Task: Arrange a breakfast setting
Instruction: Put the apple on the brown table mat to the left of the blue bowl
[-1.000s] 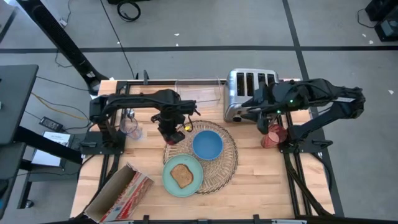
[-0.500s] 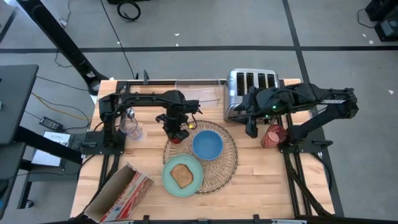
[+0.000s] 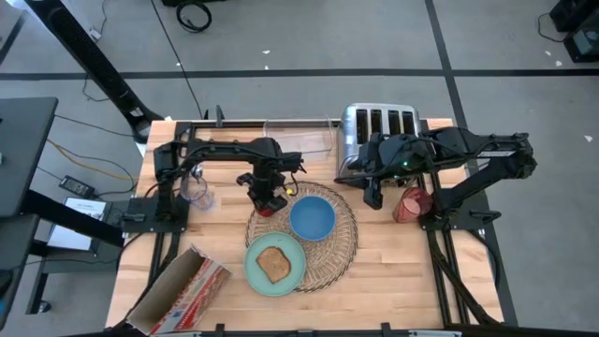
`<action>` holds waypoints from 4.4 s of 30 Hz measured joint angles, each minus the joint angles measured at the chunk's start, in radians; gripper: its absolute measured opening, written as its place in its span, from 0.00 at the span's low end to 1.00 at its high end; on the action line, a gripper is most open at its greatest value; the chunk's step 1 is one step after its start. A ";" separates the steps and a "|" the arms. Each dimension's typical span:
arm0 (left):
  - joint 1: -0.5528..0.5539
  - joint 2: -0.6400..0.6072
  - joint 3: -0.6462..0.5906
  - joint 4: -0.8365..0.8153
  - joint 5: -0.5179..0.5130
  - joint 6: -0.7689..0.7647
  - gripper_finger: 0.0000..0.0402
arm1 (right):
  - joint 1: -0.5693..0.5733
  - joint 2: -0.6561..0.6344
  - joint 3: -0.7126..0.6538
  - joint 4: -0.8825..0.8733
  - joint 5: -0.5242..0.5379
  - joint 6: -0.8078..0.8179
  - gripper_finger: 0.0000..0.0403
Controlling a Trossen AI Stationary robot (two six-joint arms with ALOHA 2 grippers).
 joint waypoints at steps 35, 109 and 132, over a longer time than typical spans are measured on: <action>0.038 -0.014 0.129 -0.013 -0.043 0.033 0.41 | 0.000 -0.001 0.000 0.003 -0.001 -0.041 0.52; -0.001 0.116 0.068 0.313 -0.439 0.610 0.12 | -0.014 -0.069 0.000 -0.093 0.060 0.034 0.52; -0.016 -0.170 0.068 0.270 -0.437 0.439 0.04 | -0.014 -0.069 0.000 -0.098 0.060 -0.035 0.52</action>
